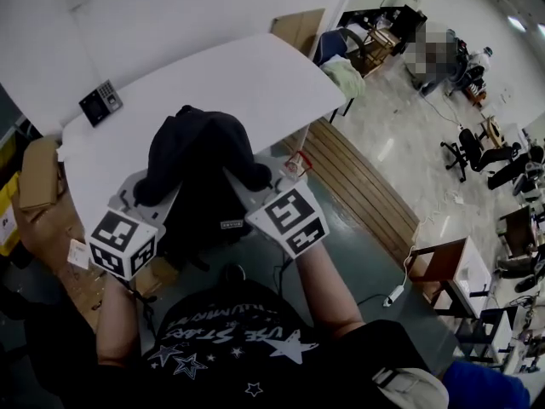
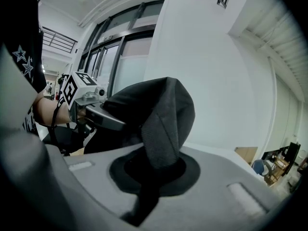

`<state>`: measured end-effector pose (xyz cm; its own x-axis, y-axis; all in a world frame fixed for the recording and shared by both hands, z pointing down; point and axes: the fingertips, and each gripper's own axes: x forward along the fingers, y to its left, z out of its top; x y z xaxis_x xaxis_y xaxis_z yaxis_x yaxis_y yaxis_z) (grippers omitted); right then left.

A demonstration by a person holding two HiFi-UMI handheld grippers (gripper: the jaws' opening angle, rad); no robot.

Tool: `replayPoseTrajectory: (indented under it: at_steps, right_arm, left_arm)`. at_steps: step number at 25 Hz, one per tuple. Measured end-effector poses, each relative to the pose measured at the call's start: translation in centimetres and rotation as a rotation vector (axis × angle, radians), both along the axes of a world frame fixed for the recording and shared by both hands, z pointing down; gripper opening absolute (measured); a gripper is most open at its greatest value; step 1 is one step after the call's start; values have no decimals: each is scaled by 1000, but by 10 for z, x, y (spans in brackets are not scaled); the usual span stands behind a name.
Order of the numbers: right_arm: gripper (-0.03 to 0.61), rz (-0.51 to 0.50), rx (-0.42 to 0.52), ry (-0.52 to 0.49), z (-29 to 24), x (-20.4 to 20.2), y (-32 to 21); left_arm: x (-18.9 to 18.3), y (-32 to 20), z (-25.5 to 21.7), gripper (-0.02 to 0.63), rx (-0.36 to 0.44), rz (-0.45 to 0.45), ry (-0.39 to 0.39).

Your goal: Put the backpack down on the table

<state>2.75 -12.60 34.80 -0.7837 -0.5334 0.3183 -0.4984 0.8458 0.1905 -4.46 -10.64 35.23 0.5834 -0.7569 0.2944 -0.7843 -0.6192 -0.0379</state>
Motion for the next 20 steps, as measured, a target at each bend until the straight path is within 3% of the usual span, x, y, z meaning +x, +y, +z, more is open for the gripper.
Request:
replayPoseTrajectory:
  at_steps: [12,20]
  right_arm:
    - [14,-67,75,-17,-27,15,-94]
    - [14,-7,61,-38,-23,8,-144]
  left_arm:
    - [16,-90,-19,54,17,-65,25]
    - [9,-145,-18,54,13,9,-22]
